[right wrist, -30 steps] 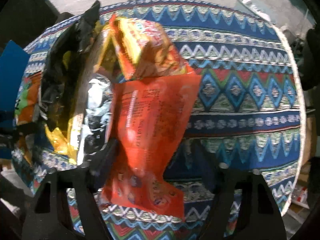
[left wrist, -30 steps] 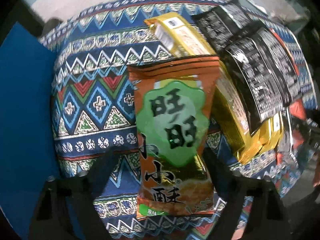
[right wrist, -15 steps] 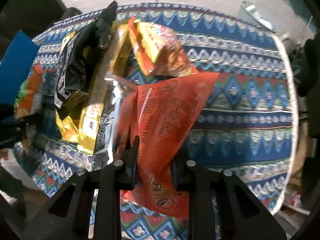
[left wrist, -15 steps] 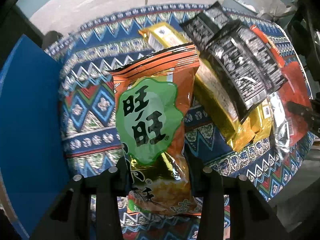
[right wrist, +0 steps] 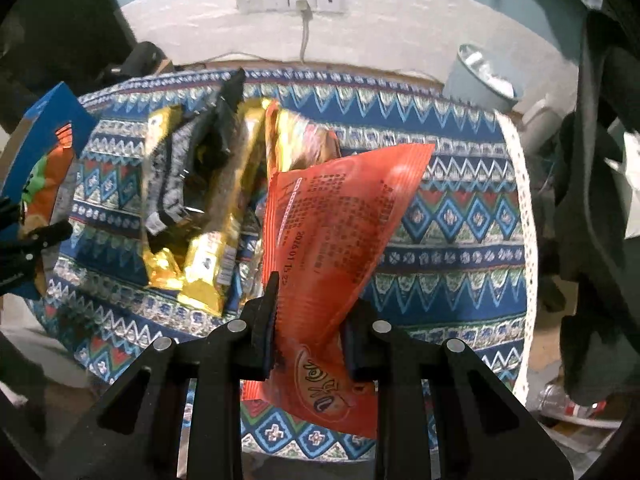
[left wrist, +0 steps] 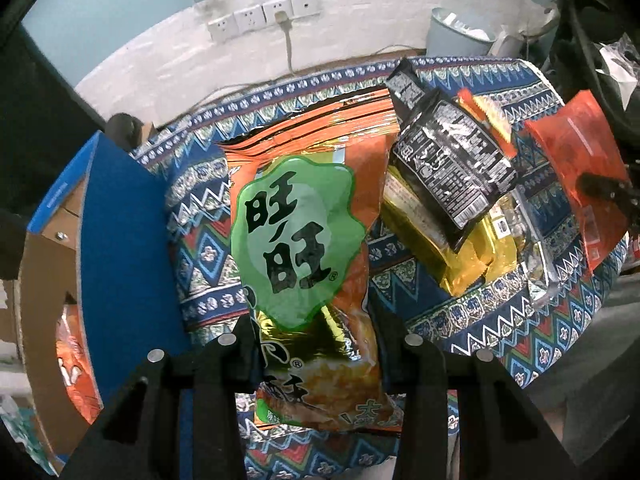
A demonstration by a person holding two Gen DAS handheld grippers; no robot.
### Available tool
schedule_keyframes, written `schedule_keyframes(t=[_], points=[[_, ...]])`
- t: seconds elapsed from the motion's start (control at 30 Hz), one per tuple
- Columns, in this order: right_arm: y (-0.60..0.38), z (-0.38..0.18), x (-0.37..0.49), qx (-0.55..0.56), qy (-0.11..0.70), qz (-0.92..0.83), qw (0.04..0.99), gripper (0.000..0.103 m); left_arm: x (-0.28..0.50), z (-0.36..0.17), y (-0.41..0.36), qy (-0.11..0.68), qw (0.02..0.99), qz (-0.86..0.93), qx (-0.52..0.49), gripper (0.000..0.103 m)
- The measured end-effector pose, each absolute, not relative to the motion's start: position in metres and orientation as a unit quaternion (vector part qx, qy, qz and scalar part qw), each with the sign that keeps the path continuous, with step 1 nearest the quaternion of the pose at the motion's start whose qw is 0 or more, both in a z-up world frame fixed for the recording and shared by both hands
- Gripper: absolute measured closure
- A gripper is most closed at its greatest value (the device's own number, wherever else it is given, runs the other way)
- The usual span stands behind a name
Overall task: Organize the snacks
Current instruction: 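Lift Wangwang bag with left tool while right tool lifts red-orange bag toward box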
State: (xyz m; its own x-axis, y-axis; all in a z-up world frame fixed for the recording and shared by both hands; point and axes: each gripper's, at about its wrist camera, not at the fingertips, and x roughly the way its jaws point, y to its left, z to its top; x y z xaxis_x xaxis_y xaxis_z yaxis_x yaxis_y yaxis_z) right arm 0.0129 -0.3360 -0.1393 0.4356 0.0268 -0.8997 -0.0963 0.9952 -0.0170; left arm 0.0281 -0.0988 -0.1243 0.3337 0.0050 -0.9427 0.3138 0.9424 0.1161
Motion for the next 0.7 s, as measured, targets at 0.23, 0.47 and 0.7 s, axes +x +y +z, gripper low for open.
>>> schedule_keyframes(t=[0.23,0.47,0.7], points=[[-0.322,-0.116,0.013,-0.033,0.494,0.062,0.867,0.080,0.037,-0.110,-0.090,0.537,0.823,-0.088,0.162,0.062],[-0.304,-0.093,0.015,-0.038,0.470,0.083,0.878,0.080,0.037,-0.091,-0.083,0.508,0.840,-0.081,0.175,0.062],[-0.276,-0.070,0.015,-0.042,0.444,0.116,0.887,0.080,0.035,-0.066,-0.070,0.477,0.858,-0.071,0.176,0.062]])
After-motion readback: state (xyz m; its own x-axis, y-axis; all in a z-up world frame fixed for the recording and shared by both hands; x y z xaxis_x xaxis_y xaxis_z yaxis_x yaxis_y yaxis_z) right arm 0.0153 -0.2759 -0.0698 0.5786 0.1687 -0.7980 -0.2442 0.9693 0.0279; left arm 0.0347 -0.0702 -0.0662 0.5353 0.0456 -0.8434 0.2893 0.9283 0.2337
